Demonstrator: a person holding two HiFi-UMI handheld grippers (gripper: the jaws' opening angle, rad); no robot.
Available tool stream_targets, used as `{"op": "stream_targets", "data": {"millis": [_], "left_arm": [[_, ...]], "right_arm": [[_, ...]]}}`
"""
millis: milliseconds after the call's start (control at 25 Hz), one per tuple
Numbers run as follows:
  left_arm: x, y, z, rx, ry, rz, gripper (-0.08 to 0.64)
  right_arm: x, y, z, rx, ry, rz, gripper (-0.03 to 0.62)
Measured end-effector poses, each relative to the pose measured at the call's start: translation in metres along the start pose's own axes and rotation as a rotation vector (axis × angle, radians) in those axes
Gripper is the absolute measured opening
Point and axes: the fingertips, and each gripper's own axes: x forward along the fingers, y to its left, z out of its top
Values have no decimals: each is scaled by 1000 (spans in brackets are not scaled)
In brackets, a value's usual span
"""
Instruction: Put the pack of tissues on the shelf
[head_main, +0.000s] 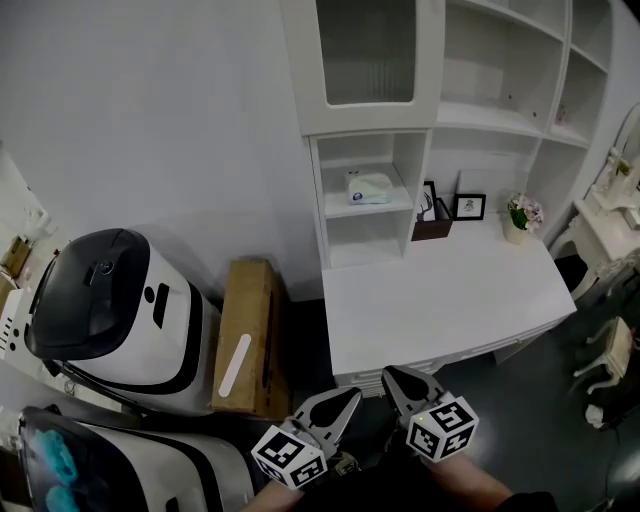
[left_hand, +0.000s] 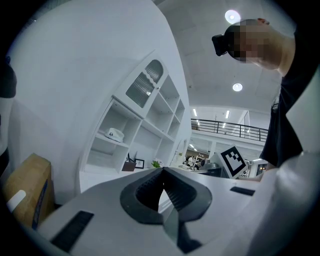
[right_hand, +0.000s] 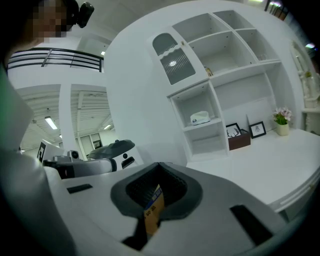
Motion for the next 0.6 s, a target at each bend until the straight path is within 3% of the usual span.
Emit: {"op": "stream_targets", "data": {"millis": [600], "left_arm": [[-2, 9, 6, -8, -25, 13, 5]], "right_arm": [[5, -1, 1, 2, 14, -4, 5]]}}
